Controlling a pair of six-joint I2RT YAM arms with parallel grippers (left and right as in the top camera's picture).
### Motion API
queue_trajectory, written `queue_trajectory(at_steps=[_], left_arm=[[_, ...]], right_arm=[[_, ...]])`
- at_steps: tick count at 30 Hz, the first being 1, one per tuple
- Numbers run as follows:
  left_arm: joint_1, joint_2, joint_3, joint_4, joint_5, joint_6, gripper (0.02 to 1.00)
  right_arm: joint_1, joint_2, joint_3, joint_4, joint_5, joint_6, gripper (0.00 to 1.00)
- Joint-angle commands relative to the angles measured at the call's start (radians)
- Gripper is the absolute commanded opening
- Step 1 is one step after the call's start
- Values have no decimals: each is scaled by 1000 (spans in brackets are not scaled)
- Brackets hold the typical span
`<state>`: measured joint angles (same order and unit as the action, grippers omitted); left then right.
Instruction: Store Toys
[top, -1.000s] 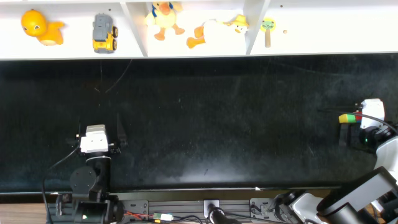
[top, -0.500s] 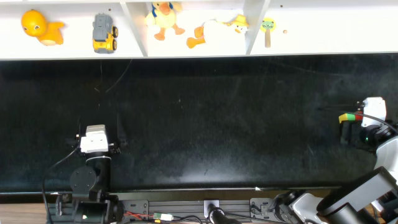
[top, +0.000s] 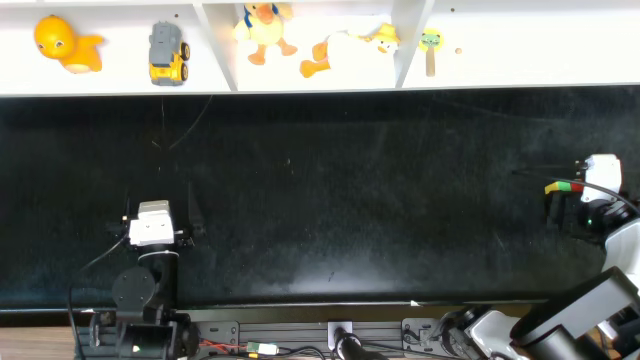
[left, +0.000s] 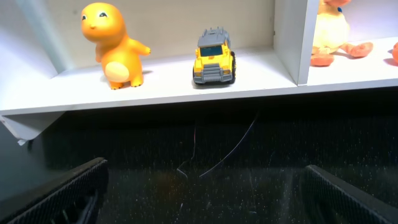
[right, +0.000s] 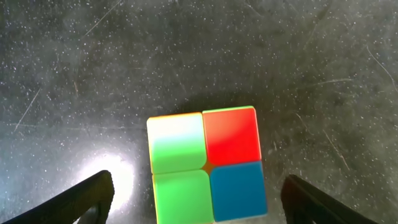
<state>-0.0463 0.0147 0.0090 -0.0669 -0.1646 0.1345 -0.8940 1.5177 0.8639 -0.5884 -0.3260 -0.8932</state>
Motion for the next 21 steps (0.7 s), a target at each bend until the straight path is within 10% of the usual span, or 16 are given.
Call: queue_trajectory(at_steps=[1, 16, 21], left_arm=[[-5, -12, -1, -3, 6, 15, 998], [-5, -12, -1, -3, 6, 15, 998], [-5, -12, -1, -3, 6, 15, 998]], right_arm=[[3, 35, -2, 12, -24, 8, 873], [3, 46, -2, 24, -24, 19, 673], [3, 46, -2, 25, -24, 26, 443]])
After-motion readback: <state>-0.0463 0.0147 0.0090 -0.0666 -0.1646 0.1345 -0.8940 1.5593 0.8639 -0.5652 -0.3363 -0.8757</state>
